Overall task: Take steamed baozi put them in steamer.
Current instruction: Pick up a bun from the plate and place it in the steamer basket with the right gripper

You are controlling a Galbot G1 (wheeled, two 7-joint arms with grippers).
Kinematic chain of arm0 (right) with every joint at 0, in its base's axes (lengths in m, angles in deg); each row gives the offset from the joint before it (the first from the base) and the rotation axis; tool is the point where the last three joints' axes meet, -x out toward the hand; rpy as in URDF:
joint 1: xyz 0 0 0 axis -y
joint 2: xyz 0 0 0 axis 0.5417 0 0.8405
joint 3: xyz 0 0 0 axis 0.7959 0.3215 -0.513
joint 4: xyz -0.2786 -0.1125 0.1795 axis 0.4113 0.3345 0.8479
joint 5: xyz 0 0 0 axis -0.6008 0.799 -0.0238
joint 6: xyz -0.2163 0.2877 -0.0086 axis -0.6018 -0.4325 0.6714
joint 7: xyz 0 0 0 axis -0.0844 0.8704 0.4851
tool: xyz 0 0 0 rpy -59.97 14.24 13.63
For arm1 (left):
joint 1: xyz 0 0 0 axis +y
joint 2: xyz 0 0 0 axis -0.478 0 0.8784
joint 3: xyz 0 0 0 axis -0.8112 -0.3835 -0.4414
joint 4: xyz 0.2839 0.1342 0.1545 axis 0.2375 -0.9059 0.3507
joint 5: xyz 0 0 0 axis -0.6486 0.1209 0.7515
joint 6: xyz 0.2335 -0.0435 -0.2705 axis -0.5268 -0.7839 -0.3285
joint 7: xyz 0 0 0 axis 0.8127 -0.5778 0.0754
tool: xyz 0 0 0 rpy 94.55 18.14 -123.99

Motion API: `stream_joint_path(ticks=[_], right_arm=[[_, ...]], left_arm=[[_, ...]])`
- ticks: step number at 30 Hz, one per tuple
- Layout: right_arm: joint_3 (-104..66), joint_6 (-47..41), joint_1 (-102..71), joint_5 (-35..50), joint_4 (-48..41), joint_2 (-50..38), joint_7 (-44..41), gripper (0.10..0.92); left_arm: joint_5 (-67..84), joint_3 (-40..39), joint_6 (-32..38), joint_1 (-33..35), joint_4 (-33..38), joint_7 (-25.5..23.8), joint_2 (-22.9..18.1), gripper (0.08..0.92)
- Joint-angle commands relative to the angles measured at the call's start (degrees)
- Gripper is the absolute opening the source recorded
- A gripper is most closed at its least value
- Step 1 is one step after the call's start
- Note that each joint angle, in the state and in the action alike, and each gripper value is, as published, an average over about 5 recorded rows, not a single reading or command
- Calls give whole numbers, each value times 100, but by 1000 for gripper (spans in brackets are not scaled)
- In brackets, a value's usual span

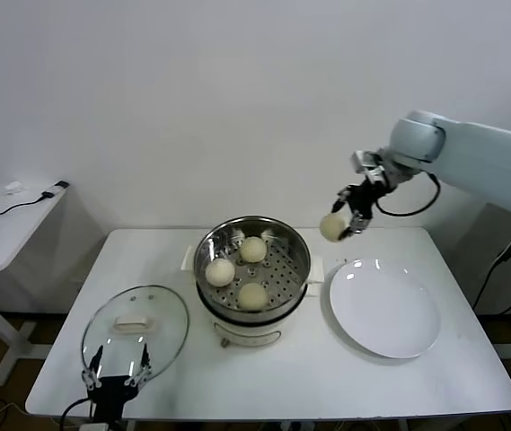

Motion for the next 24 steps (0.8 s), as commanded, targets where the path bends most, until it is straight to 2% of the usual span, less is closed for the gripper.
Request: stream_joint_path(ticks=[1, 7, 12, 24], right_arm=[[544, -603, 497, 1334, 746, 1058, 532, 670], [642, -823, -206, 906, 441, 1478, 864, 670], [728, -886, -589, 482, 188, 1500, 944, 670], [558, -905, -1074, 225, -206, 1521, 1024, 670]], left_arm=[[3, 23, -3, 0, 12, 1, 8, 823], [16, 62, -12, -3, -14, -2, 6, 823], [31, 93, -18, -7, -43, -3, 9, 823], [35, 78, -34, -45, -61, -13, 16, 823]])
